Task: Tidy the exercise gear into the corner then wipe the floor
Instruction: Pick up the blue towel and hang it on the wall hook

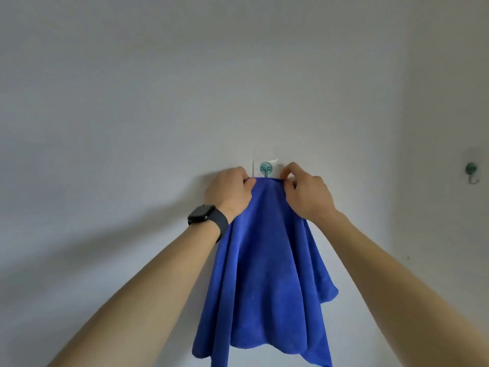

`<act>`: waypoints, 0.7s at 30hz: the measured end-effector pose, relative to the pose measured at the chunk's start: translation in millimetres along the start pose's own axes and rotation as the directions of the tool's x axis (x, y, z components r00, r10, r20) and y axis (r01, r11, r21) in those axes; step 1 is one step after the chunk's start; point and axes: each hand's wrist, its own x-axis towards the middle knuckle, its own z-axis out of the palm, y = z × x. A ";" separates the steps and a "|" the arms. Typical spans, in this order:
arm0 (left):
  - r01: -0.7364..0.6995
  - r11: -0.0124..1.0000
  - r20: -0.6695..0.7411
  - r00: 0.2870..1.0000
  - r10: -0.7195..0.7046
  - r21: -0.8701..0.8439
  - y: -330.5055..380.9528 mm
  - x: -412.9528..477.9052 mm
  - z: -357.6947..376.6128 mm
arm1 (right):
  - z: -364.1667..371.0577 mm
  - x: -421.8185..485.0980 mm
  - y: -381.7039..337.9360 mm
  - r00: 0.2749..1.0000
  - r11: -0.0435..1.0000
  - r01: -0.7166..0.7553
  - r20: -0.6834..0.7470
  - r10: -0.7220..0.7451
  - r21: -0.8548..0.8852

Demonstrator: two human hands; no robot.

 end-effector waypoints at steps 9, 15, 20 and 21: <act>-0.027 0.964 0.025 0.999 0.035 -0.263 -12.2 -111.6 41.8 | 56.0 -112.1 23.5 0.999 0.937 -0.029 0.026 0.021 0.348; 0.004 0.996 0.224 0.974 0.017 -0.094 -61.9 -213.5 50.7 | 75.6 -244.3 42.6 0.990 0.932 -0.128 0.093 0.102 0.339; 0.024 0.996 0.371 0.927 -0.054 0.085 -97.8 -295.0 44.3 | 88.2 -341.1 46.1 0.969 0.979 -0.116 0.238 0.073 0.170; 0.031 0.992 0.389 0.918 -0.076 0.120 -101.7 -312.2 40.1 | 89.9 -353.5 45.5 0.964 0.985 -0.095 0.258 0.055 0.144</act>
